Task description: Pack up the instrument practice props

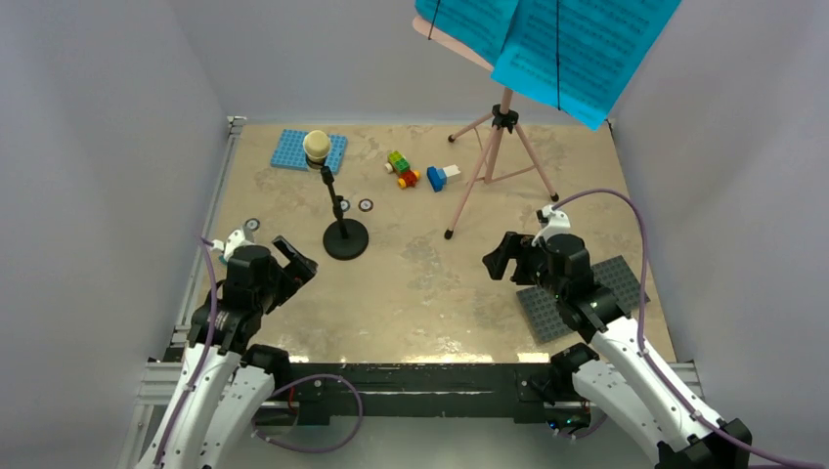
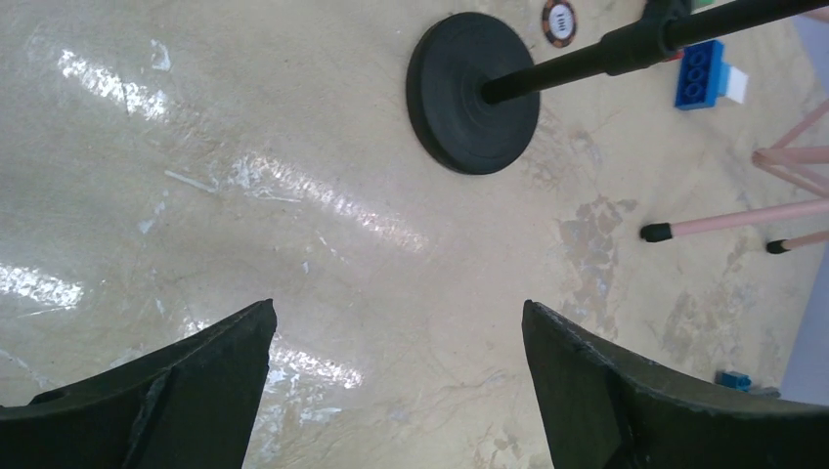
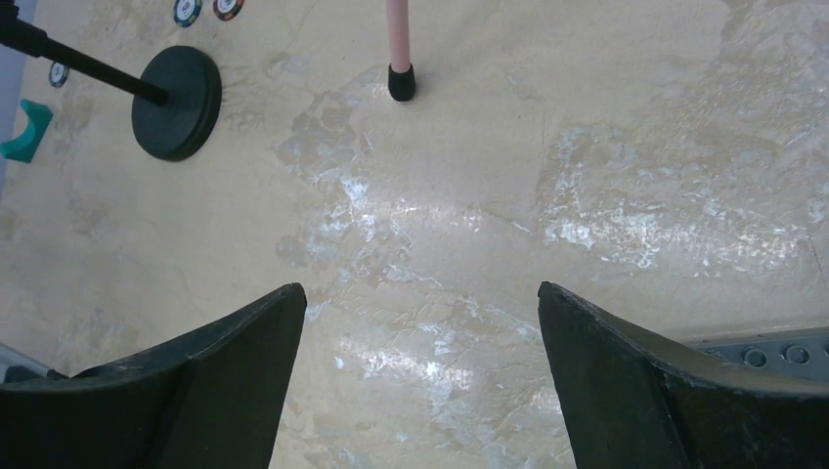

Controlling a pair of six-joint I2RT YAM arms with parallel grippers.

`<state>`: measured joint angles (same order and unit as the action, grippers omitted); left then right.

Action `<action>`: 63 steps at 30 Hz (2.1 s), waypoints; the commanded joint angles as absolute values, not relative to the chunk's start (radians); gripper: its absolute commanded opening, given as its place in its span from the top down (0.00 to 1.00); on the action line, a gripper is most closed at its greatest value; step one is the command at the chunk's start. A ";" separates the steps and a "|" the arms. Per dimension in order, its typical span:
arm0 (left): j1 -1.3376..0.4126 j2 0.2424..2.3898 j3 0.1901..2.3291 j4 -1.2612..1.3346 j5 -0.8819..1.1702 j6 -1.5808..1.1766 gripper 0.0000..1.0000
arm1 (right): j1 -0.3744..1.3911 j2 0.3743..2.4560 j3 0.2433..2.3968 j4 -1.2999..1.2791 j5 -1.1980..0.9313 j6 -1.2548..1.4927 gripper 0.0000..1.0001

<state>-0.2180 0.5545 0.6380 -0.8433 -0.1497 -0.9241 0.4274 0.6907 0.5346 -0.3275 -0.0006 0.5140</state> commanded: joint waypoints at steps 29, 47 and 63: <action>-0.225 0.426 0.595 -0.361 0.048 -0.612 0.13 | 0.429 0.650 0.583 -0.271 -0.087 0.540 0.10; -0.227 0.709 0.370 0.565 0.157 -0.157 0.37 | 0.430 0.671 0.643 -0.320 -0.122 0.428 0.12; -0.246 0.919 0.392 0.724 0.160 -0.063 0.47 | 0.431 0.656 0.622 -0.308 -0.183 0.431 0.12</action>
<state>-0.2272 0.8909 0.3519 0.6472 0.1459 -0.1181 0.4274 0.6659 0.6037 -0.3305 -0.1493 0.4438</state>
